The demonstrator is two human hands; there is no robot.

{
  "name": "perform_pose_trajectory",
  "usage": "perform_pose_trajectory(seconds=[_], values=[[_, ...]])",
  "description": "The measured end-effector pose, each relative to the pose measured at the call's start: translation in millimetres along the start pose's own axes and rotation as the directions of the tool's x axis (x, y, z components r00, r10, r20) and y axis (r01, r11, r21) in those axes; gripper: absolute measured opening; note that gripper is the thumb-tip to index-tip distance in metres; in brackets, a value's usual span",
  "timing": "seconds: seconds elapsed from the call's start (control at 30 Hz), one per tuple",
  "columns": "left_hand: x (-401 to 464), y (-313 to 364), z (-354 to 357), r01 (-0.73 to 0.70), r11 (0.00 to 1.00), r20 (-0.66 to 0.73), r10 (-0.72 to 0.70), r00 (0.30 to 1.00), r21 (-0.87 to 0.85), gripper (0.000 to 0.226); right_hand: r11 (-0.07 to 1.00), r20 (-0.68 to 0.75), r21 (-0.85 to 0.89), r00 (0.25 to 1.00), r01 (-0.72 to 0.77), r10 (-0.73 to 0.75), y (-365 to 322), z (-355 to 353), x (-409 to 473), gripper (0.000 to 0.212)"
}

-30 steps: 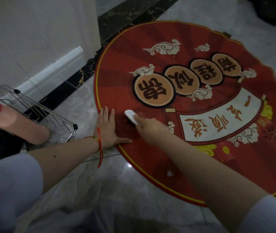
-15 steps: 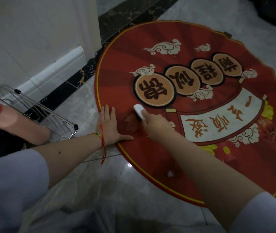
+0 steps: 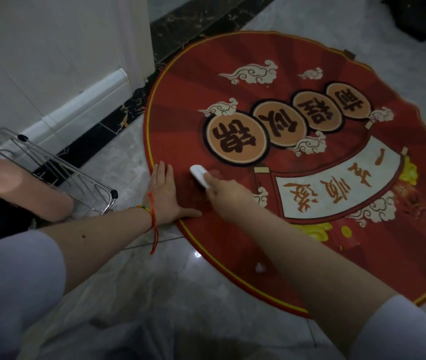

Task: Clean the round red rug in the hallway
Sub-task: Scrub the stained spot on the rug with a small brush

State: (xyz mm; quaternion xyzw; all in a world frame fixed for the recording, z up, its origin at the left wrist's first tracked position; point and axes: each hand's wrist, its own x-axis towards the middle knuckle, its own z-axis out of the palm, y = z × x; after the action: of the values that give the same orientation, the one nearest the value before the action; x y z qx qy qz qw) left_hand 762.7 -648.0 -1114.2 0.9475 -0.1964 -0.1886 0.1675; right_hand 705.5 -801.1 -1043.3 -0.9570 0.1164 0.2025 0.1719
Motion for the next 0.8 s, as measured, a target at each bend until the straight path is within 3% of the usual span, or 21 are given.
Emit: perform_pose_trajectory(seconds=[0.1,0.27,0.43,0.6,0.77,0.8], values=[[-0.8,0.9,0.3,0.010,1.000,0.001,-0.010,1.000,0.010,0.146,0.991,-0.040,0.007,0.991,-0.131,0.131,12.9,-11.1,2.7,0.046],[-1.5,0.5,-1.8,-0.004,1.000,0.001,0.004,1.000,-0.007,0.143,0.997,0.015,0.040,0.998,0.061,-0.061,-15.1,8.6,-9.5,0.046],[-1.1,0.0,-2.3,0.023,1.000,0.009,-0.023,1.000,0.008,0.147,0.990,-0.044,0.016,0.989,-0.141,0.141,13.9,-14.3,3.0,0.043],[1.5,5.3,-0.9,0.033,0.999,-0.007,-0.033,0.999,-0.027,0.147,0.997,0.032,0.029,0.997,0.068,-0.069,-11.0,8.1,-10.8,0.046],[3.8,10.7,2.0,0.033,0.999,0.001,-0.033,0.999,-0.012,0.150,0.984,-0.015,0.009,0.984,-0.176,0.176,39.9,-23.9,-7.9,0.047],[3.9,10.6,2.7,0.032,0.999,0.006,-0.032,0.999,-0.005,0.150,0.985,-0.012,0.004,0.985,-0.170,0.170,35.6,-21.7,-10.8,0.046]])
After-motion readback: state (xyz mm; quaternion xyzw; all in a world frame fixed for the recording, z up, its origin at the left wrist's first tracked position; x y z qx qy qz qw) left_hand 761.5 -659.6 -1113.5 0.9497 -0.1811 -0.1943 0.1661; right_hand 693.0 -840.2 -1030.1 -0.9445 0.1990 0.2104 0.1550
